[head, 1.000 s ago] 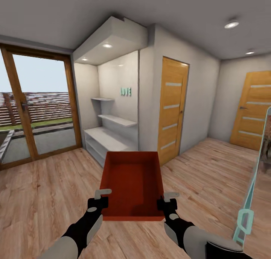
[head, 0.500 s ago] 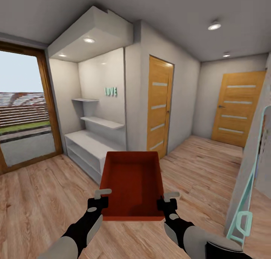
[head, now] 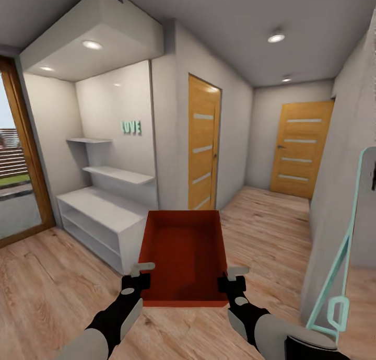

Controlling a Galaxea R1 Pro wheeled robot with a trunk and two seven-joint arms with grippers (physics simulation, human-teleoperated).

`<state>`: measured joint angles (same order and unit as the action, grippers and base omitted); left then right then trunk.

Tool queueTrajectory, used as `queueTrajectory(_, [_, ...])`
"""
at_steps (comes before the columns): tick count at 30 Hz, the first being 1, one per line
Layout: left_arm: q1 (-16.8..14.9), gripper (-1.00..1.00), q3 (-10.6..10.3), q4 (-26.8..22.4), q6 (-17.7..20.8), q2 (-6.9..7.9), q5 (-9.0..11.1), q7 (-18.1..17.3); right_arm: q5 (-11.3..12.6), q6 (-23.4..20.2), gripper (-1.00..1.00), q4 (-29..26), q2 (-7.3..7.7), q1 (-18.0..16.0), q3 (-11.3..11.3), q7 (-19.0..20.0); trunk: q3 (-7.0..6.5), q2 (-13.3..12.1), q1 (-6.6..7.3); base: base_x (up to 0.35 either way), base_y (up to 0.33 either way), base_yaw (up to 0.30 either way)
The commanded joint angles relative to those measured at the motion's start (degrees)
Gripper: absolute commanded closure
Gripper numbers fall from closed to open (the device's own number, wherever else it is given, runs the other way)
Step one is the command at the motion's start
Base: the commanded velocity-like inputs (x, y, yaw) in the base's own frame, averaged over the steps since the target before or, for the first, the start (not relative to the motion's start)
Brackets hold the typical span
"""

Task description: Move the two storage containers from the living room to the garage. In the garage, place one container on the floor and stack the other container on top of it (either order is fine).

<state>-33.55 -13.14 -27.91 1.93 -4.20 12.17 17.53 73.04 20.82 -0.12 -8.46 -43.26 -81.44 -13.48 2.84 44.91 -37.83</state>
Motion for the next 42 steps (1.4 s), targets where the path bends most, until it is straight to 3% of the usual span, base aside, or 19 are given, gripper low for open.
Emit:
queueTrajectory(1, [-0.03, 1.0, 0.57, -0.04, 0.27, 0.42, 0.72, 0.78, -0.81, 1.06, 1.0, -0.17, 0.02, -0.07, 1.19, -0.14, 0.1, 0.08, -0.05, 0.302, 0.216, -0.282])
queueTrajectory(42, [-0.03, 1.0, 0.57, -0.1, 0.27, 0.42, 0.66, 0.79, -0.81, 1.06, 1.0, -0.17, 0.03, -0.07, 1.19, -0.08, 0.1, 0.08, -0.05, 0.302, 0.189, -0.282])
